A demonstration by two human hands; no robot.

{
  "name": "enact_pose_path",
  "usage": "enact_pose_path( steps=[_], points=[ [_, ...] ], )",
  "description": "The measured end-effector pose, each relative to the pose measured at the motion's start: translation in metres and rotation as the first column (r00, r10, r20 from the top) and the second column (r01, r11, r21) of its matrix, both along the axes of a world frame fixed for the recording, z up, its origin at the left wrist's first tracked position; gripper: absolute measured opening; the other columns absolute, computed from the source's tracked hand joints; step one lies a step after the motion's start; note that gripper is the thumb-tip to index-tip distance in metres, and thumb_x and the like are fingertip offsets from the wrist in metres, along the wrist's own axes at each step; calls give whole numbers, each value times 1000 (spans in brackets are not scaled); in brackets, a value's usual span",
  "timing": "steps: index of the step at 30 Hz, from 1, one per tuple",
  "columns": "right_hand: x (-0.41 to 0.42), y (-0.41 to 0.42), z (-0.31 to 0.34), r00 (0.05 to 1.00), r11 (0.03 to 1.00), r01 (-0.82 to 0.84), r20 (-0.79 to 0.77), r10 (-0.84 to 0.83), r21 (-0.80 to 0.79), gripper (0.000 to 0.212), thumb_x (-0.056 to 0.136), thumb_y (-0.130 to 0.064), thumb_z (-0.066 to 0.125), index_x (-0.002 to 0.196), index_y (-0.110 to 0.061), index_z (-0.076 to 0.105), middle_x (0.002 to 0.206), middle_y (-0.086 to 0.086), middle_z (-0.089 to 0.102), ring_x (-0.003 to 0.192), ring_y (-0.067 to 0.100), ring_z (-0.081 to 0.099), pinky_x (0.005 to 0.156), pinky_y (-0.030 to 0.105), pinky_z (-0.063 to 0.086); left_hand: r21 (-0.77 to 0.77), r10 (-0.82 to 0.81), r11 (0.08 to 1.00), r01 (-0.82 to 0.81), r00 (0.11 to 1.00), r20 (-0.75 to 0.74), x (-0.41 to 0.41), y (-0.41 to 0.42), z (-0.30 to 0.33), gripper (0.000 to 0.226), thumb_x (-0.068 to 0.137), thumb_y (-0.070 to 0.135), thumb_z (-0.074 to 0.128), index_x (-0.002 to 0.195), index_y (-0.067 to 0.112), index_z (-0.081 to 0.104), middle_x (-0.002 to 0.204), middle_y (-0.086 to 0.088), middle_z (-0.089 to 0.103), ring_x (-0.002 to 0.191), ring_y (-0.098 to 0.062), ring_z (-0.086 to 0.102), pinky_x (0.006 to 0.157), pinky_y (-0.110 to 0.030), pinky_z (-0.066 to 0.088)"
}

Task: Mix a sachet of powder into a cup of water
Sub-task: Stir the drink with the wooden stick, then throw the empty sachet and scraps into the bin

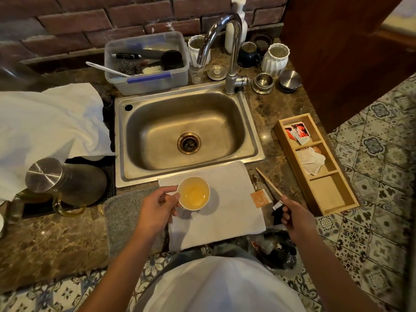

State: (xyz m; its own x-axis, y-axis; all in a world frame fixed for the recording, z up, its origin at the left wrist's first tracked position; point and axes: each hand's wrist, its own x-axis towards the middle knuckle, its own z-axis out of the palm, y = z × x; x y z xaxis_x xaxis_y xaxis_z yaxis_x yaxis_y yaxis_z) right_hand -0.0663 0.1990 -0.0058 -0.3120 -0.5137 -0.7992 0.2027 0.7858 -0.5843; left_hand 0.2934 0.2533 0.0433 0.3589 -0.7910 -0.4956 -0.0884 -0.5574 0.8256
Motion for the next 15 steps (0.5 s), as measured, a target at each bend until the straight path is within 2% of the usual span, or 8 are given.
enact_pose_path(
  steps=[2, 4, 8, 11, 15],
  points=[
    [0, 0, -2, 1000, 1000, -6, -26, 7, 30, 25, 89, -33, 76, 74, -16, 66, 61, 1, 54, 56, 15, 47, 61, 32, 42, -3, 6, 1000, -6, 1000, -13, -1, 0, 2, 18, 96, 12, 67, 107, 26, 71, 71, -7, 71, 57, -18, 59, 53, -36, 50],
    [1, -1, -3, 991, 997, -46, -123, 53, 61, 25, 88, -35, 77, 79, -12, 72, 67, 4, 62, 62, 17, 52, 67, 34, 48, -1, 7, 1000, -7, 1000, -17, -2, 0, 5, 18, 96, 11, 66, 107, 25, 71, 70, -5, 69, 56, -16, 59, 53, -35, 50],
    [4, -2, -4, 929, 981, -194, -316, 192, 25, 18, 91, -30, 75, 87, -13, 78, 83, 8, 77, 67, 17, 60, 63, 31, 50, -3, 15, 1000, -15, 1000, -16, -2, 3, 3, 18, 96, 11, 66, 110, 22, 71, 67, -3, 70, 55, -15, 58, 50, -34, 49],
    [5, -3, -5, 895, 967, -249, -368, 254, 60, 19, 92, -31, 73, 87, -14, 78, 82, 6, 78, 68, 16, 63, 63, 30, 50, -22, 37, 999, -36, 999, 18, -5, 8, 2, 17, 97, 19, 66, 112, 25, 71, 73, -5, 73, 55, -12, 58, 49, -32, 48],
    [5, -5, -4, 824, 935, -340, -448, 347, 97, 20, 97, -28, 67, 86, -15, 78, 79, 2, 78, 66, 16, 67, 59, 27, 50, -38, 171, 984, -171, 985, -5, -18, 17, 3, 20, 103, 31, 54, 118, 23, 65, 81, -12, 69, 58, -14, 53, 49, -28, 44]
  ],
)
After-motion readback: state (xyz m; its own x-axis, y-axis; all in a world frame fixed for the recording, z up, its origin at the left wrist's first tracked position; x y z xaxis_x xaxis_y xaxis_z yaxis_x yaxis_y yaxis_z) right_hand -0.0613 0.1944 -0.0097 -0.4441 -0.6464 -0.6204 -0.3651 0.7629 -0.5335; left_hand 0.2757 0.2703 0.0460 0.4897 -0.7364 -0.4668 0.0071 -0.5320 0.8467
